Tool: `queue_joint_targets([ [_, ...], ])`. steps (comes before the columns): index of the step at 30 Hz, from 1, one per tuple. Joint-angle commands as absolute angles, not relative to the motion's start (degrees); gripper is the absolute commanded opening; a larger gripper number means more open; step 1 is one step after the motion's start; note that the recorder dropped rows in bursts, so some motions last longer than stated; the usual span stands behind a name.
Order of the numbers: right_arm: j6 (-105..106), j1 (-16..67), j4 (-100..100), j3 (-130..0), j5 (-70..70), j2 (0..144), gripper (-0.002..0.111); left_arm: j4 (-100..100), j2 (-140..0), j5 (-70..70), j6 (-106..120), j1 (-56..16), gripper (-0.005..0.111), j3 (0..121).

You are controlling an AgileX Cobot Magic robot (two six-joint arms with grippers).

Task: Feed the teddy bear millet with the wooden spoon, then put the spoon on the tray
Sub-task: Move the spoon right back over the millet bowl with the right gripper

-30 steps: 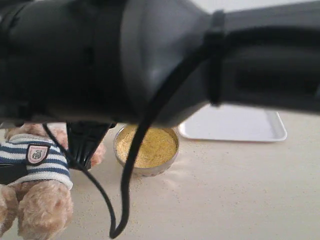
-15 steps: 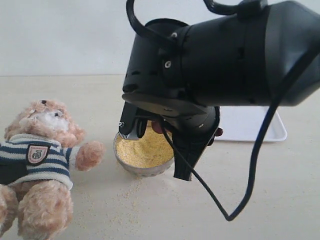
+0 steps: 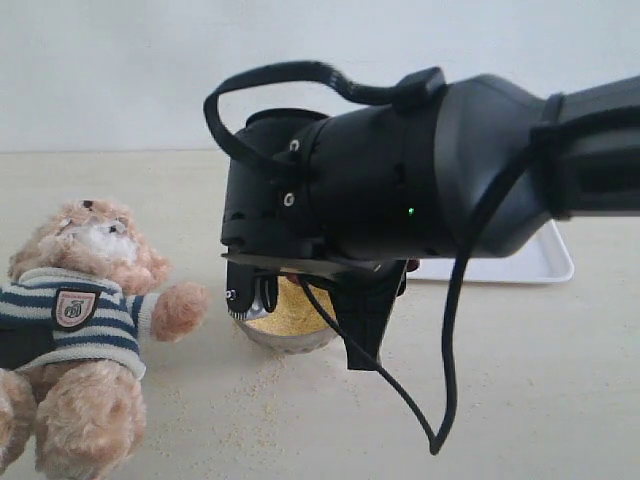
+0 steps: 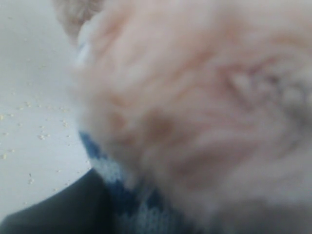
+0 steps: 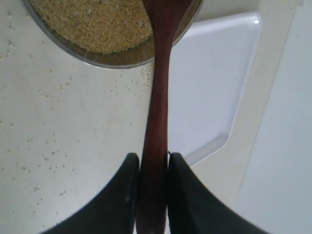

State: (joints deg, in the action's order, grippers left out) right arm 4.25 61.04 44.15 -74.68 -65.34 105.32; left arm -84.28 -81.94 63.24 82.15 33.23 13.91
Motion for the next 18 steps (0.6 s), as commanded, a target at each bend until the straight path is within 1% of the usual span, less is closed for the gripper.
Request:
queue_joint_targets([
  [1, 4.7, 61.1, 46.3, -74.4, -64.9, 106.8, 0.000, -85.1, -82.0, 65.0, 82.7, 33.4, 0.005, 13.9],
  [18, 3.5, 61.6, 44.9, -74.4, -62.1, 108.1, 0.000, -85.1, -82.0, 65.0, 82.7, 33.4, 0.005, 13.9],
])
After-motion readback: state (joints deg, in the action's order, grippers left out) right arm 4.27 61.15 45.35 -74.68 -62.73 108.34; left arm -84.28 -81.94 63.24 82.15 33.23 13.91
